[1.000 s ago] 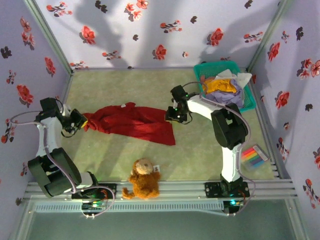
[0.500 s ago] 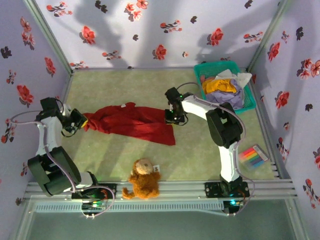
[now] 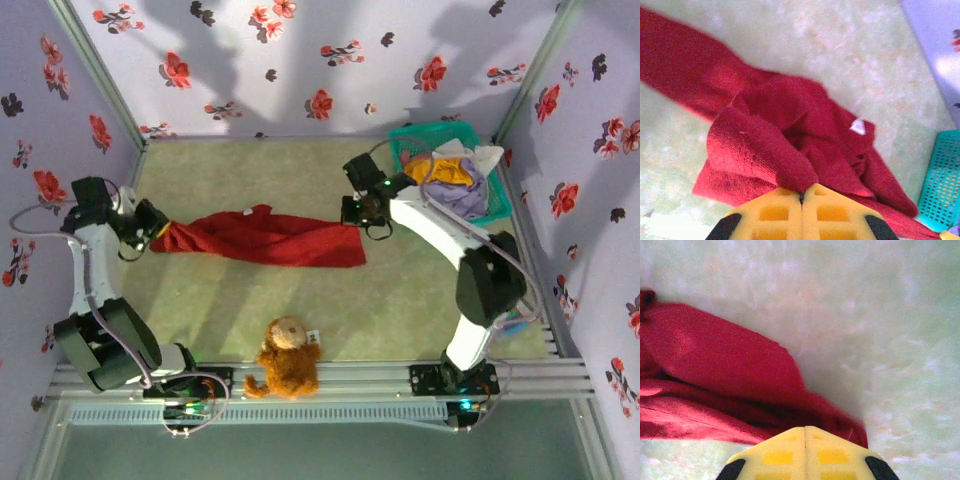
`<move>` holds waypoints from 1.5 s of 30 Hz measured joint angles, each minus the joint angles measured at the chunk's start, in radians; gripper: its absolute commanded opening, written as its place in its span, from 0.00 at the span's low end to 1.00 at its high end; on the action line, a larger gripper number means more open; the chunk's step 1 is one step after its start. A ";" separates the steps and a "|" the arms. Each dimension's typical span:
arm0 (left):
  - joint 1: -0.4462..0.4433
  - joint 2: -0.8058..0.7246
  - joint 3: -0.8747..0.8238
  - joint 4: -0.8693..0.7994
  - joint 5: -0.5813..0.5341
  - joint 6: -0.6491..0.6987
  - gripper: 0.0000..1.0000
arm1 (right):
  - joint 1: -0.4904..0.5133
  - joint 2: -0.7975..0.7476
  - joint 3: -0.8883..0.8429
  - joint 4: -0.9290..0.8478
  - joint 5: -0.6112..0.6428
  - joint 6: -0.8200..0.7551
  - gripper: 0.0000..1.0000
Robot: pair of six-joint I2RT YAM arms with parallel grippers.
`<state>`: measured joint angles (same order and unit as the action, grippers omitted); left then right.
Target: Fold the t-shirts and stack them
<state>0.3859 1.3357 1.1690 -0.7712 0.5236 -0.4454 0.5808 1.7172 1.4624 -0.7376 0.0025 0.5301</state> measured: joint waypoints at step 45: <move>-0.623 -0.280 -0.338 -0.086 -0.223 -0.176 0.61 | -0.040 -0.862 -0.443 -0.256 0.410 0.148 0.00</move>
<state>-0.2367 1.0561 0.8307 -0.8570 0.3008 -0.6212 0.5407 0.8555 1.0199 -0.9936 0.4122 0.6781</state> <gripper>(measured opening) 0.608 0.056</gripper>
